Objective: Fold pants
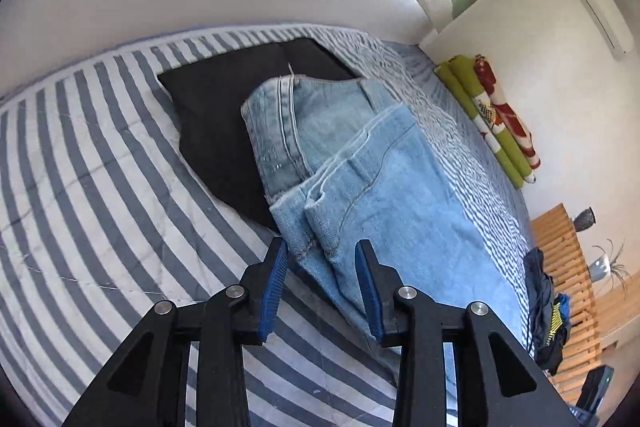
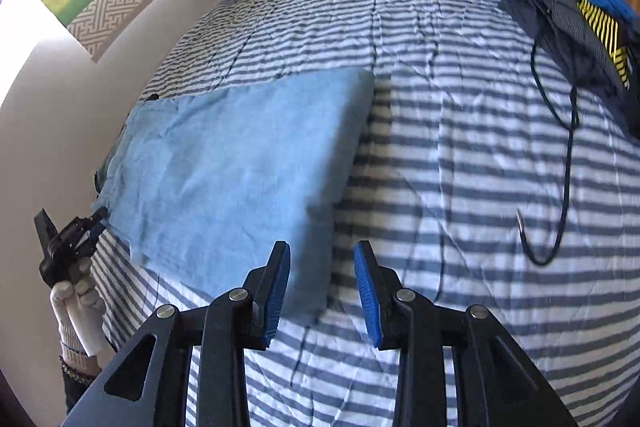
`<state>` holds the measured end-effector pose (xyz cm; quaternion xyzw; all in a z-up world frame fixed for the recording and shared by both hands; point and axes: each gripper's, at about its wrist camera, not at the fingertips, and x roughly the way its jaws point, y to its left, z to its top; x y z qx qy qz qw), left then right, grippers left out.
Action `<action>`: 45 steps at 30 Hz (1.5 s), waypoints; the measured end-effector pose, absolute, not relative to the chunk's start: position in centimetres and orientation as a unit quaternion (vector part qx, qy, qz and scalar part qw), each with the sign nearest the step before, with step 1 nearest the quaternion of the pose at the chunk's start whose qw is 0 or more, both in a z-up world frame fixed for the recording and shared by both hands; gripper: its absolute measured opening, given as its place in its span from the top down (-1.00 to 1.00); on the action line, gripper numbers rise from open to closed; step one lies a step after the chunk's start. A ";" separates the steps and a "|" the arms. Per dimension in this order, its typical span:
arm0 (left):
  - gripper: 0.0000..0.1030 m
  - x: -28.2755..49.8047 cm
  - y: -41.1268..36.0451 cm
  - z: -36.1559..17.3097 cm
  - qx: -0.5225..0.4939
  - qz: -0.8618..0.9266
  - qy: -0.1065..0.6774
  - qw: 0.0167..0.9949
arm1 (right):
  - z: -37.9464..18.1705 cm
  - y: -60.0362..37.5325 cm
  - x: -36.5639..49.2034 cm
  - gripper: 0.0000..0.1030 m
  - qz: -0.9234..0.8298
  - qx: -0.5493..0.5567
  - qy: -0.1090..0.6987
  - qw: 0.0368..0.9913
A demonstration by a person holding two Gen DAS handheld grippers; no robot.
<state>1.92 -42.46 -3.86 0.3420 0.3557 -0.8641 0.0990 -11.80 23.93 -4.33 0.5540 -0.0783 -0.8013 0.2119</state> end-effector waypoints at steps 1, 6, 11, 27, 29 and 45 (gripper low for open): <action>0.27 2.3 -42.0 -3.0 0.331 -0.871 0.351 0.094 | -4.7 24.0 -10.9 0.41 -0.799 0.552 -0.078 0.224; 0.27 0.5 -34.6 0.0 0.334 -0.896 0.294 -0.006 | -5.8 22.1 -6.5 0.41 -0.807 0.529 -0.004 0.263; 0.27 -2.8 -28.1 -1.4 0.390 -0.873 0.283 -0.078 | -8.0 18.7 -4.3 0.35 -0.823 0.500 0.071 0.262; 0.27 -4.9 -30.6 -4.7 0.422 -0.858 0.294 -0.010 | -9.5 21.2 -5.4 0.35 -0.846 0.483 0.080 0.212; 0.27 -5.0 -30.1 -4.9 0.426 -0.858 0.288 -0.018 | -9.7 20.5 -6.0 0.35 -0.847 0.481 0.083 0.212; 0.27 -7.2 -26.4 -7.0 0.473 -0.850 0.232 -0.032 | -7.5 23.0 -6.2 0.97 -0.827 0.486 -0.034 0.279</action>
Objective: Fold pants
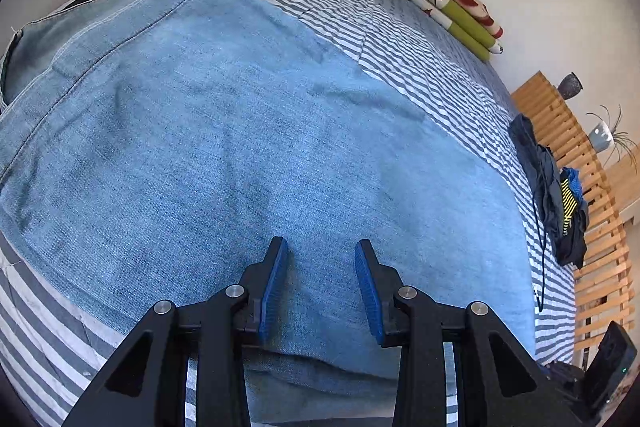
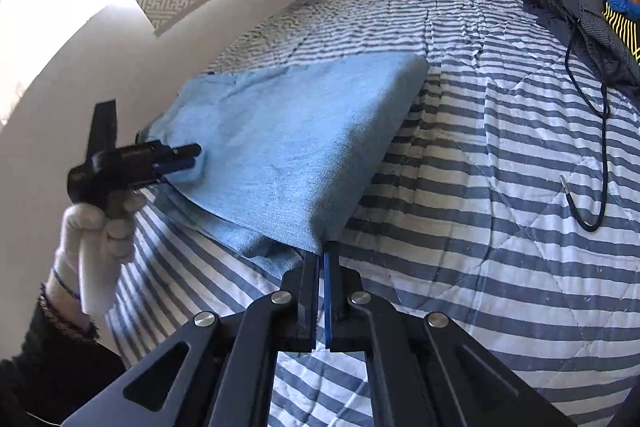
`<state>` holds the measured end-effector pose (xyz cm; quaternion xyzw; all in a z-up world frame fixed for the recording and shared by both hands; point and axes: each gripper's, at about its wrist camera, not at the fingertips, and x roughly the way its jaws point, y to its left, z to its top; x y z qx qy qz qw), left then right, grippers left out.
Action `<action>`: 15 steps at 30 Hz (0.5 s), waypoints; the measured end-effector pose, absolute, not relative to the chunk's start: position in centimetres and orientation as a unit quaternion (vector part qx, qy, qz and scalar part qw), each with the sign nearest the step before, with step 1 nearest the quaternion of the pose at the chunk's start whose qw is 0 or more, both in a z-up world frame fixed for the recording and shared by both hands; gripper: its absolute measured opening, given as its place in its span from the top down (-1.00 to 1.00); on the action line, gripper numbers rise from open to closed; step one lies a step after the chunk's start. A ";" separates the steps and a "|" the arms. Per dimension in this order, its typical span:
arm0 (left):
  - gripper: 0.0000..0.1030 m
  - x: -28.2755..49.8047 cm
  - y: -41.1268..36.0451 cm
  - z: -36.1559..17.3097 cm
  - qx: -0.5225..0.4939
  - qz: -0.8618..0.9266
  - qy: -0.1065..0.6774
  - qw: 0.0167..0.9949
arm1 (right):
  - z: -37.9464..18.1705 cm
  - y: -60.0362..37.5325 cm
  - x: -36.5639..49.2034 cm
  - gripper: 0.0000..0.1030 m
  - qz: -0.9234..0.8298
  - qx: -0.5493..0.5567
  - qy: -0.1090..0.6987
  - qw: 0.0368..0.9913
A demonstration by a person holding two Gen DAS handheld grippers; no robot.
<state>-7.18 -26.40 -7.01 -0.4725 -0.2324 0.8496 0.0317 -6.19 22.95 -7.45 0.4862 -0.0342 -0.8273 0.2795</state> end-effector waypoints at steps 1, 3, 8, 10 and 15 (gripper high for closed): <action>0.27 -7.1 -26.3 -6.9 -0.471 0.850 -0.235 0.033 | -8.3 22.2 -6.0 0.97 -0.825 0.495 -0.002 0.272; 0.27 -6.7 -25.7 -6.4 -0.466 0.849 -0.244 0.056 | -9.0 22.0 -5.9 0.97 -0.822 0.502 -0.001 0.268; 0.27 -5.6 -22.1 -5.0 -0.464 0.856 -0.198 0.114 | -8.1 22.8 -6.0 0.94 -0.825 0.500 -0.007 0.265; 0.27 -5.3 -20.8 -4.7 -0.467 0.855 -0.182 0.133 | -7.7 22.4 -5.0 0.88 -0.836 0.489 0.023 0.247; 0.27 -5.3 -19.6 -5.2 -0.478 0.856 -0.151 0.125 | -7.6 19.6 -1.4 0.86 -0.834 0.466 0.080 0.285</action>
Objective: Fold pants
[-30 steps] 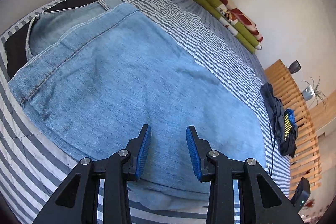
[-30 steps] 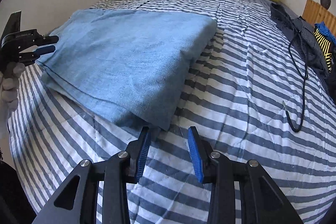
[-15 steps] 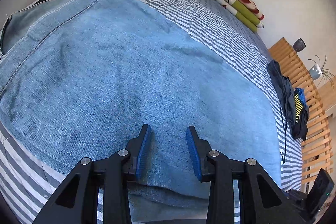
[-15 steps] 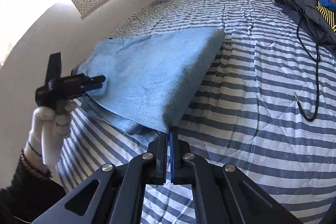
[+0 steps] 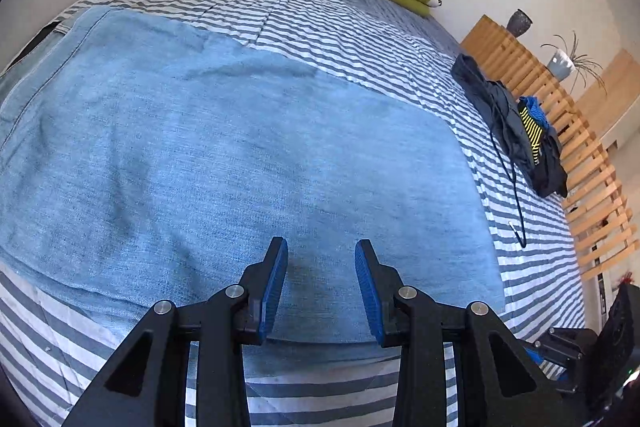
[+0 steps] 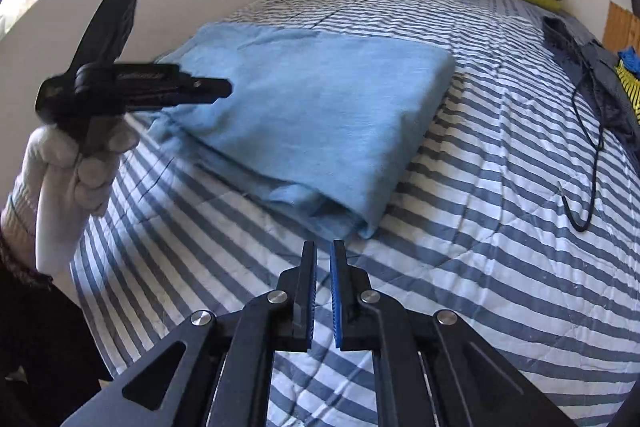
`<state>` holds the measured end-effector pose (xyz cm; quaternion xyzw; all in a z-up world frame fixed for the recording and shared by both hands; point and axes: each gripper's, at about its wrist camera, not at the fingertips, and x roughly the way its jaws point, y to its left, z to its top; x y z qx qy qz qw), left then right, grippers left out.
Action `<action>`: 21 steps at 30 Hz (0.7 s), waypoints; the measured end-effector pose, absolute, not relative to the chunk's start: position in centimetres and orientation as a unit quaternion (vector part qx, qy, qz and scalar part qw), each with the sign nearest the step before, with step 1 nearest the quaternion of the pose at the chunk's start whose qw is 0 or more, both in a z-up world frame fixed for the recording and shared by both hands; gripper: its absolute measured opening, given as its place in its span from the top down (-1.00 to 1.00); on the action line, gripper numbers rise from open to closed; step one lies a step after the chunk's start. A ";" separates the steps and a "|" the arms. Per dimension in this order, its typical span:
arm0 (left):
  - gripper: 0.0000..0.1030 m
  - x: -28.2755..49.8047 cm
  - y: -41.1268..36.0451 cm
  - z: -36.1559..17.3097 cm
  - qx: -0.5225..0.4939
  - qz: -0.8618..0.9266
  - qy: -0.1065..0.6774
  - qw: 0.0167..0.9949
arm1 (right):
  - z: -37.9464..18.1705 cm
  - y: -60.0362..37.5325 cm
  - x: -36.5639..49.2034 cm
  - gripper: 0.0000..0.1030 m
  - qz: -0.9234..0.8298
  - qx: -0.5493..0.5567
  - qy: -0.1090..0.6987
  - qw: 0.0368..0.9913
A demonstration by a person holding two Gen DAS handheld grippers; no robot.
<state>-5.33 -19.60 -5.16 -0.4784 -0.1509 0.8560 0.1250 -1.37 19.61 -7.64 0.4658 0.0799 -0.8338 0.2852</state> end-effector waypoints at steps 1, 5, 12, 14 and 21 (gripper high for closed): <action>0.27 -5.3 -19.9 -5.2 -0.479 0.856 -0.154 0.121 | -8.0 18.9 -1.2 0.84 -0.835 0.461 0.103 0.282; 0.27 -5.2 -21.4 -5.4 -0.477 0.857 -0.165 0.107 | -9.2 17.9 -2.3 0.67 -0.836 0.468 0.112 0.265; 0.27 -6.2 -22.9 -6.3 -0.485 0.847 -0.193 0.096 | -9.1 18.0 -3.4 0.65 -0.845 0.464 0.102 0.245; 0.27 -6.5 -22.9 -6.7 -0.489 0.845 -0.193 0.095 | -9.3 17.8 -3.7 0.64 -0.843 0.469 0.105 0.243; 0.27 -6.7 -22.9 -7.4 -0.492 0.844 -0.190 0.099 | -10.6 16.7 -3.9 0.55 -0.842 0.468 0.135 0.232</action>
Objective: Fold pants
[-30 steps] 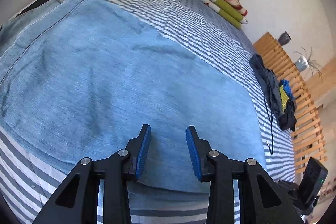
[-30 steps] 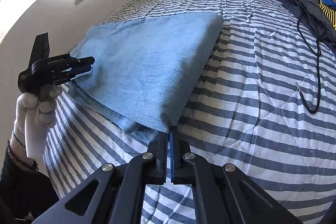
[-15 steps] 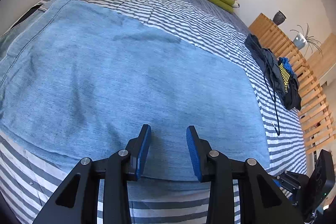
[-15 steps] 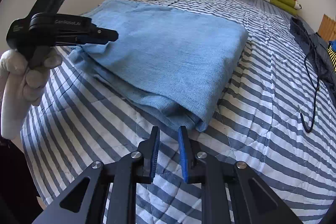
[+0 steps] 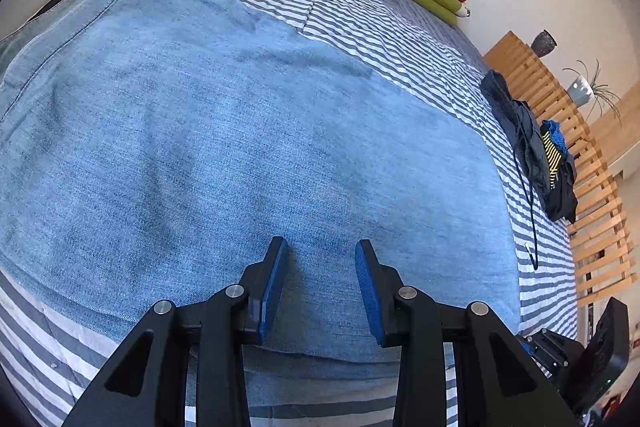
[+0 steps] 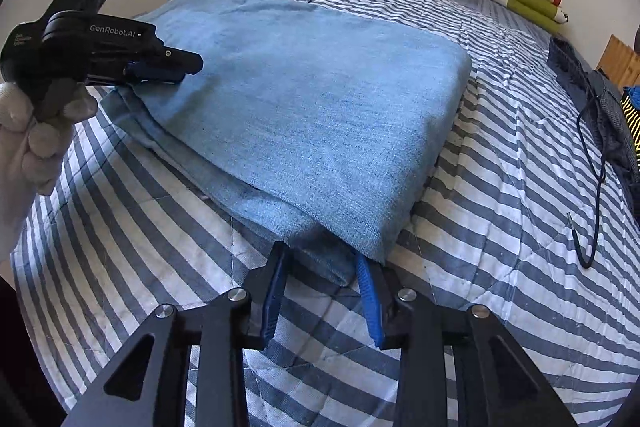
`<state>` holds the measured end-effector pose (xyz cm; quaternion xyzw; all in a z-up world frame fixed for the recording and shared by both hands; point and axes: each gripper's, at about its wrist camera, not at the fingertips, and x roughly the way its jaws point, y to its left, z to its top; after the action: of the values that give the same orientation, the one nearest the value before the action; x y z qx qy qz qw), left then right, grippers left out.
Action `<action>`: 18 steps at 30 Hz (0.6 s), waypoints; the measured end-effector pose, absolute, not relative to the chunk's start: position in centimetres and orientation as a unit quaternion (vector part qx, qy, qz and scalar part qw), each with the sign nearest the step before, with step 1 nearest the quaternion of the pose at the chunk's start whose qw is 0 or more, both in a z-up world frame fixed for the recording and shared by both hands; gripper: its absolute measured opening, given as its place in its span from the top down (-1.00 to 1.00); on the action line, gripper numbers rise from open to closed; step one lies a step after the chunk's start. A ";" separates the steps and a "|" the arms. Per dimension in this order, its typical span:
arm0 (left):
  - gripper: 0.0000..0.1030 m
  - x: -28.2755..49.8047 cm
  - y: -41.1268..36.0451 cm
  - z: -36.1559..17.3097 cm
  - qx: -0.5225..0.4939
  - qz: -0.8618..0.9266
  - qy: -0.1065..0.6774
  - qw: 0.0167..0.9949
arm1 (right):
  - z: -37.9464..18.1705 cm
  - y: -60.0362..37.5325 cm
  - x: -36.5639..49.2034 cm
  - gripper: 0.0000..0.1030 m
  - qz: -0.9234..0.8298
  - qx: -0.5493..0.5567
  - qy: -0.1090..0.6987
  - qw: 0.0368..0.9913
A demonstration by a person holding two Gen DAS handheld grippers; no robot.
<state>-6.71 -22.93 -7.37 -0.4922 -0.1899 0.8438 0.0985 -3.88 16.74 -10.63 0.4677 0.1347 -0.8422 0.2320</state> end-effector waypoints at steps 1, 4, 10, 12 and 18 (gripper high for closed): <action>0.27 -6.7 -22.9 -7.4 -0.492 0.844 -0.189 0.099 | -10.5 17.2 -3.9 0.60 -0.843 0.470 0.123 0.231; 0.27 -6.7 -22.8 -7.5 -0.493 0.844 -0.186 0.098 | -10.2 19.6 -4.4 0.87 -0.837 0.492 0.057 0.232; 0.27 -6.6 -22.6 -7.5 -0.493 0.845 -0.181 0.098 | -7.8 20.6 -2.5 0.92 -0.867 0.445 0.022 0.221; 0.27 -6.6 -22.5 -7.5 -0.494 0.845 -0.180 0.097 | -7.7 20.4 -2.0 0.93 -0.876 0.435 0.036 0.208; 0.27 -5.7 -21.6 -6.1 -0.481 0.852 -0.172 0.111 | -9.1 22.1 -1.5 1.00 -0.850 0.483 0.014 0.212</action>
<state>-5.70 -21.62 -6.11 -0.4813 -0.1724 0.8523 0.1107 -1.48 22.14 -9.14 0.4826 0.0143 -0.8498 0.2115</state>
